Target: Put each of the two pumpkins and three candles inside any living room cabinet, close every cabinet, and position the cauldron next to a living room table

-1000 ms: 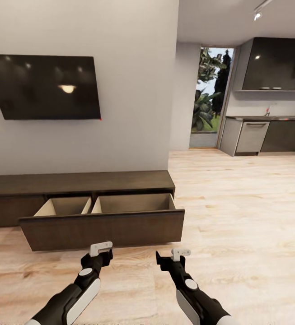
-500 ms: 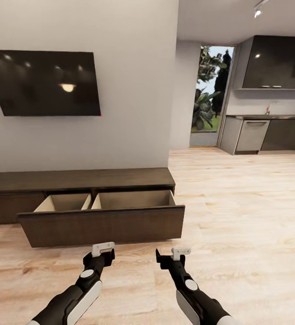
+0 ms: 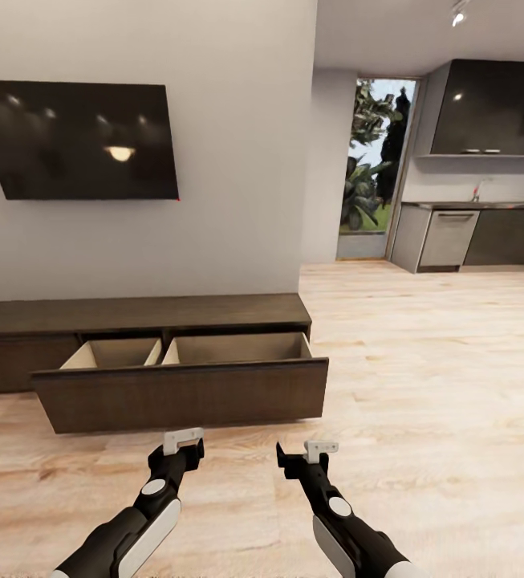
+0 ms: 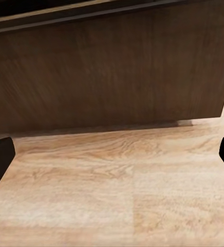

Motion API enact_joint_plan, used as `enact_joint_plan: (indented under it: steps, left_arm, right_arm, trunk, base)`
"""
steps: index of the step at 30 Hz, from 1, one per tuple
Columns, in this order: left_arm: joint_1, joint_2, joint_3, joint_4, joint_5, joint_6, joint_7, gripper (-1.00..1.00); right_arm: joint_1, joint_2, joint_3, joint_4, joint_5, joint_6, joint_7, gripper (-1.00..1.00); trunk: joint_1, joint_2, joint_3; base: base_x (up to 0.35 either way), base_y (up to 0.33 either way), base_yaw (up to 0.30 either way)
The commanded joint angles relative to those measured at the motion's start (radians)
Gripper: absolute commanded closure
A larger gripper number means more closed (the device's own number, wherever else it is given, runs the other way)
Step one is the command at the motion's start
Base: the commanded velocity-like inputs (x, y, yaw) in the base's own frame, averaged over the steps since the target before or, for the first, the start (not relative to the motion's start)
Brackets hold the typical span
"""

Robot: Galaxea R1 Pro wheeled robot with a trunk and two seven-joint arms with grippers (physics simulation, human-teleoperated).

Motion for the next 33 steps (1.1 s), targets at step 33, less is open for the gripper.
enact_joint_plan:
  steps: [33]
  left_arm:
    - [0.066, 0.072, -0.043, -0.178, 0.002, -0.072, 0.019, -1.0]
  right_arm:
    - [-0.001, -0.001, 0.01, 0.001, 0.004, -0.103, -0.006, -1.0]
  trunk:
    - [0.025, -0.033, -0.095]
  base:
    - [0.0, 0.0, 0.0]
